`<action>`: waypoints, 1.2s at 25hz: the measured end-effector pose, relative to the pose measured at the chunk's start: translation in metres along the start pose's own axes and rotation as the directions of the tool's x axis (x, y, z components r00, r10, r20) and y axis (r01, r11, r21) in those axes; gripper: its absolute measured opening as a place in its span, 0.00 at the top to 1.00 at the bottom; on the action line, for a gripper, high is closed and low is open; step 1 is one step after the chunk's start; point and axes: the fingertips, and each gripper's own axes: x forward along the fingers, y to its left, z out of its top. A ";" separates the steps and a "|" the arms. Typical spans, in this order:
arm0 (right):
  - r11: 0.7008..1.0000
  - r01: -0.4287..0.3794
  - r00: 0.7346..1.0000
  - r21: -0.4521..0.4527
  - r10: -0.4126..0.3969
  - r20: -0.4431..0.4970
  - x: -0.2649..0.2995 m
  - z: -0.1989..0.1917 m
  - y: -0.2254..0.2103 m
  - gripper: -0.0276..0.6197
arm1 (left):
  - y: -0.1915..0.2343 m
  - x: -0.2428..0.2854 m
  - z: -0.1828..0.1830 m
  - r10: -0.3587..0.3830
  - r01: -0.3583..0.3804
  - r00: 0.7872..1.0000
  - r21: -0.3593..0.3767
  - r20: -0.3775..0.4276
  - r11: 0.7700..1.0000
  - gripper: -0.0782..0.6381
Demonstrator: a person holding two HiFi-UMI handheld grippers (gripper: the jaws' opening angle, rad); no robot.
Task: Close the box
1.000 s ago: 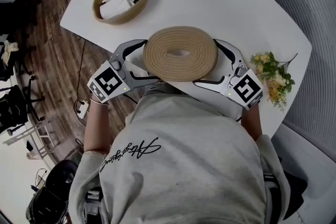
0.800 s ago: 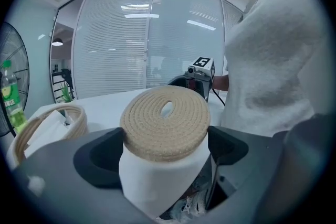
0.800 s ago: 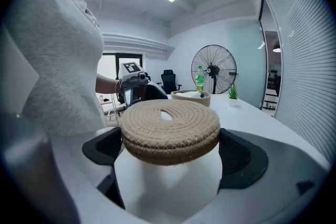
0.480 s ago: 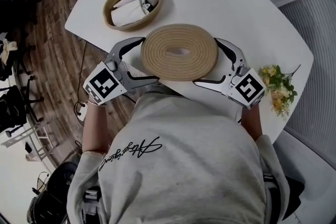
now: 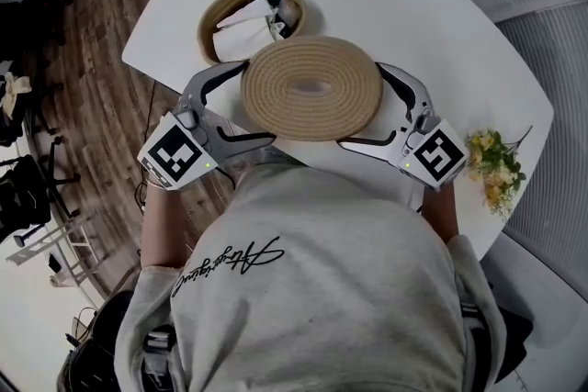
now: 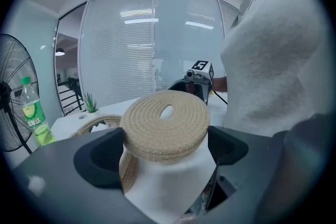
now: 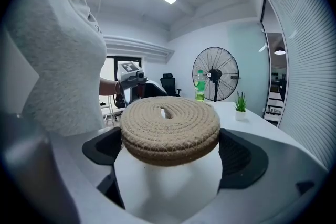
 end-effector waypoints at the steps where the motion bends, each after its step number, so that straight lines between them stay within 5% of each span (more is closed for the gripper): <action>1: 1.000 -0.001 1.000 -0.003 0.001 -0.002 0.003 0.001 -0.001 0.05 | 0.003 -0.001 -0.001 0.002 -0.002 1.000 0.000 -0.001 1.000 0.19; 30: 0.997 -0.050 0.999 -0.063 0.049 -0.010 0.079 0.039 -0.031 0.05 | 0.070 -0.048 -0.027 0.073 -0.073 0.997 -0.001 0.014 0.997 0.20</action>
